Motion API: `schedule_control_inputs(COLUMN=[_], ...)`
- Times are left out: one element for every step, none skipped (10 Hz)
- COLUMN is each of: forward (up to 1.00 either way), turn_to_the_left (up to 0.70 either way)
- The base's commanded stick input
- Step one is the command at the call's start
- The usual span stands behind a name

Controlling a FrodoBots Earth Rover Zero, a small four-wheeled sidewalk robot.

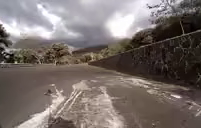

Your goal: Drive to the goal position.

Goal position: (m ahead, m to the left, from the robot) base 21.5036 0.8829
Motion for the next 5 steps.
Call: schedule_control_inputs(forward=[1.0,1.0,1.0,1.0,1.0], turn_to_the_left=[0.0,0.0,0.0,0.0,0.0])
